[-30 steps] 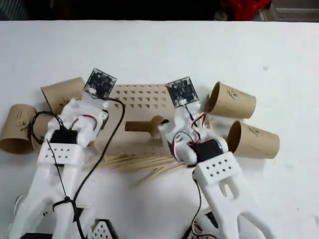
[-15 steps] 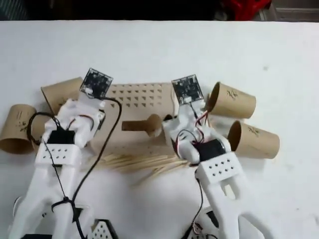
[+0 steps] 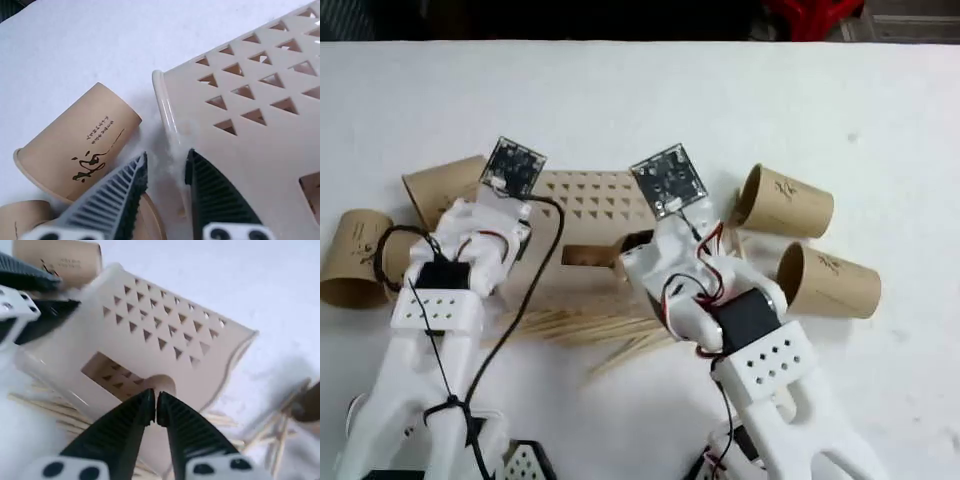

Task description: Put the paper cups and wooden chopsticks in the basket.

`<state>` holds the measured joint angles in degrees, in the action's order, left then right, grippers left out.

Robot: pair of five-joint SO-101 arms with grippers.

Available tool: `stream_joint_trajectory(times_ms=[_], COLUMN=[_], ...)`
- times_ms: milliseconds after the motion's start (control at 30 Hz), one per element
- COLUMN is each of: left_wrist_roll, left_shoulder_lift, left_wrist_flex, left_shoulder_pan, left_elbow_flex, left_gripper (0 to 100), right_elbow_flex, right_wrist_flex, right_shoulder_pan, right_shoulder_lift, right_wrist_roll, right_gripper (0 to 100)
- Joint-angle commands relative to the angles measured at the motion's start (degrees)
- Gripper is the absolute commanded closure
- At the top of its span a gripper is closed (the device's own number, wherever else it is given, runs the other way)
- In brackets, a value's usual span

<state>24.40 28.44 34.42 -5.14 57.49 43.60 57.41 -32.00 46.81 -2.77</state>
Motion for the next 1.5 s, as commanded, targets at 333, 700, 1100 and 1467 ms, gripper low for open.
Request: stream_joint_trajectory(times_ms=[333, 700, 1100, 1467], left_wrist_roll=[0.8, 0.7, 0.6, 0.4], left_shoulder_lift=[-1.0, -1.1, -19.9, -26.0], left_wrist_flex=[0.8, 0.8, 8.2, 9.5], left_shoulder_pan=[-0.1, -0.1, -0.1, 4.9], left_elbow_flex=[5.5, 5.6, -8.8, -16.3], left_gripper=[84, 84, 84, 84], right_elbow_flex=[12.8, 15.1, -1.9, -25.7], right_wrist_flex=[-11.0, -20.0, -10.3, -7.7], right_shoulder_pan=[22.4, 7.8, -2.5, -4.4], right_shoulder_lift=[-2.7, -8.2, 2.2, -19.2], right_wrist_roll=[-13.1, -3.3, -2.8, -3.3], right_gripper=[84.3, 84.6, 84.7, 84.7])
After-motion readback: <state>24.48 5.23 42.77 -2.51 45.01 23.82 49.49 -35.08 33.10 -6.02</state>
